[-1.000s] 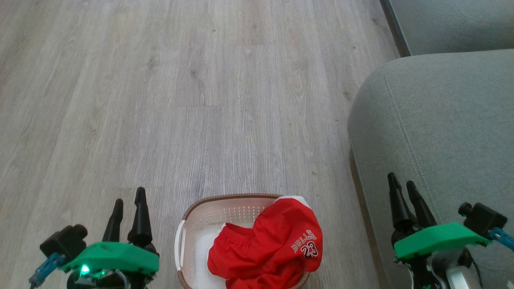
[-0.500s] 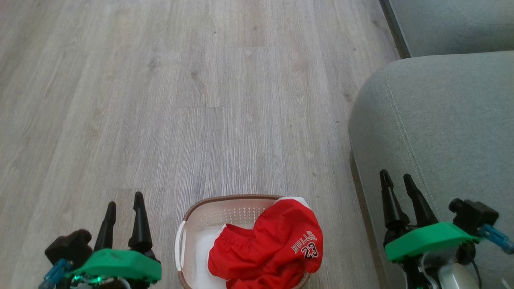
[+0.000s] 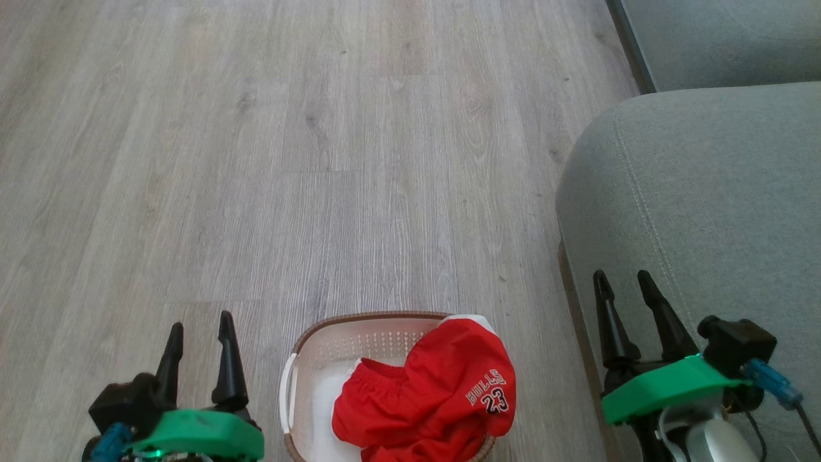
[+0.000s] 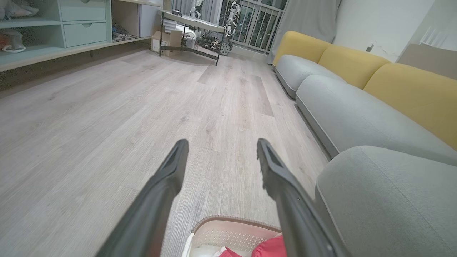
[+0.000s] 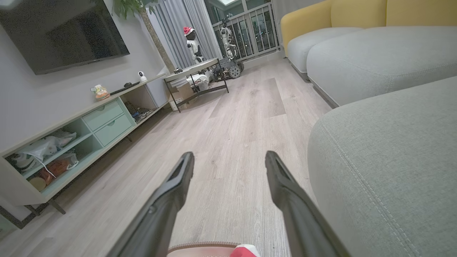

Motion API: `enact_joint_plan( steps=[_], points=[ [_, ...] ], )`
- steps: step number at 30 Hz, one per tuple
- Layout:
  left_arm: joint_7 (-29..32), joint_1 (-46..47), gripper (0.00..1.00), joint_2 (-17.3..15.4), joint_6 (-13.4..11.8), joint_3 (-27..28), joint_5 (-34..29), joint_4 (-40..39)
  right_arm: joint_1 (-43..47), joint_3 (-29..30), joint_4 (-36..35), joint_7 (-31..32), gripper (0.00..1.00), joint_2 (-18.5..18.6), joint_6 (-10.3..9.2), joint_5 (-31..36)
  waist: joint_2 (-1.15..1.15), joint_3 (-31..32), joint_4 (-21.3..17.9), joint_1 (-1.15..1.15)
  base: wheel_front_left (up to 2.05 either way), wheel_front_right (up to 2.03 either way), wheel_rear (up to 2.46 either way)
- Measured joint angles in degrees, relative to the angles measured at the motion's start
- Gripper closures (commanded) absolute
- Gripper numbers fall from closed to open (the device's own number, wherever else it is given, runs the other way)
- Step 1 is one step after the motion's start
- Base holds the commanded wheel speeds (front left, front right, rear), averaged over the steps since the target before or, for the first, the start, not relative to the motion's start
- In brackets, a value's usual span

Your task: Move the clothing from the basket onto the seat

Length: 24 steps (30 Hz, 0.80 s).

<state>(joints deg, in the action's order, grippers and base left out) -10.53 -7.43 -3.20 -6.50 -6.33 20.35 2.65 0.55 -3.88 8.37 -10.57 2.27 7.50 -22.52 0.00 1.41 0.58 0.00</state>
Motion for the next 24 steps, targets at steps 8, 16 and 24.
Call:
enact_joint_plan(
  steps=[8,16,24],
  points=[
    [-1.3,-0.1,0.0,0.0,-0.1,0.0,-4.2,0.5,0.0,-0.3,0.8,-1.1,0.0,0.0,0.0,4.7,0.0,0.1,0.1,0.0,0.0,0.0,0.0],
    [-2.7,-0.3,0.0,0.1,-0.1,0.0,-9.2,0.8,0.0,-0.9,2.6,-2.1,0.0,0.0,0.0,9.9,0.0,0.0,0.2,0.0,0.0,0.0,0.0],
    [-3.8,-1.3,0.0,0.1,-0.1,-0.1,-13.7,1.4,-0.4,-1.7,3.4,-3.8,0.0,0.0,0.0,15.0,0.0,-0.2,0.2,0.0,0.0,0.0,0.0]
  ],
)
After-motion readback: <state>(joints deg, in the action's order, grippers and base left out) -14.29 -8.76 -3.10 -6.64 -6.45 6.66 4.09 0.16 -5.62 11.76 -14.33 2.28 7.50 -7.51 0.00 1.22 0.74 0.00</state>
